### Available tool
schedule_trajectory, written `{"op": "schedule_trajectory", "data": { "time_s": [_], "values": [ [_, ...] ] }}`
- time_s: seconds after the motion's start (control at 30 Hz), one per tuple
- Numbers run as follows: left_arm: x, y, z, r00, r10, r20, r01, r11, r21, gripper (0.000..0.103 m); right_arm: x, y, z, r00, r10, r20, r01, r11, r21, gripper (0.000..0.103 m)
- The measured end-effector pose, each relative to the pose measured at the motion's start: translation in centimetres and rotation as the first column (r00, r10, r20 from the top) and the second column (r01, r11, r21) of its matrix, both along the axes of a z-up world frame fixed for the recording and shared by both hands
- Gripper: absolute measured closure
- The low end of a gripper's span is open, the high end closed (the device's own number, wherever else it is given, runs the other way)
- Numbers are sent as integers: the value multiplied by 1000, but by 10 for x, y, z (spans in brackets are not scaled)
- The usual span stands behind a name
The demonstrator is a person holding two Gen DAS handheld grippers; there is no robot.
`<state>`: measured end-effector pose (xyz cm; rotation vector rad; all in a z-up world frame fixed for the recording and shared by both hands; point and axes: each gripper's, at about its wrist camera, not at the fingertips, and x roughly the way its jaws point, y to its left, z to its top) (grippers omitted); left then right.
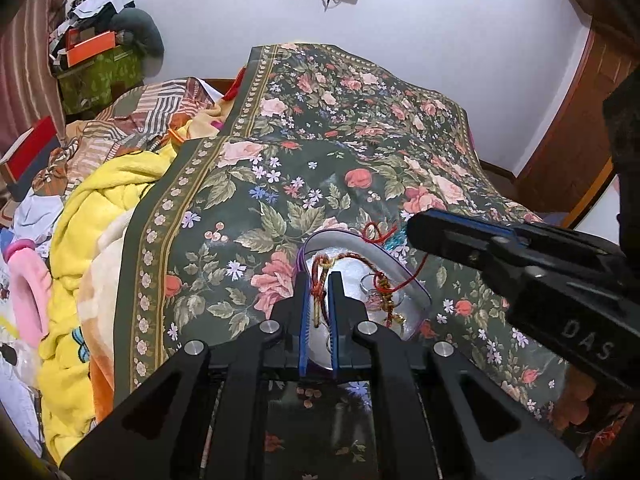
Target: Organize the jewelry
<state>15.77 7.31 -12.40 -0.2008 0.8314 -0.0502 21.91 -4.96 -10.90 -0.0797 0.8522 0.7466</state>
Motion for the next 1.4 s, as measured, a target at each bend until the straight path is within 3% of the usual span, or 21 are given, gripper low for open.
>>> {"op": "schedule_trajectory", "data": {
  "time_s": [0.5, 0.63, 0.97, 1.23, 1.4],
  "values": [
    [-1, 7, 4, 1000, 26, 4, -26, 1000, 12, 97, 3, 4, -17, 998, 24, -59, -27, 999, -46, 95],
    [-2, 8, 6, 999, 33, 1, -33, 999, 13, 97, 0, 1, -14, 997, 29, -67, -32, 998, -46, 87],
    [-14, 0, 24, 999, 20, 37, -21, 999, 34, 97, -24, -11, 29, 997, 7, 79, -4, 999, -32, 87],
    [-37, -10, 65, 991, 8, 132, -16, 998, 57, 96, -54, -34, 80, 974, -51, 222, 43, 998, 44, 87],
    [-64, -18, 101, 974, 6, 228, -27, 996, 88, 94, -82, -56, 114, 942, -102, 319, 68, 991, 115, 87]
  ]
}}
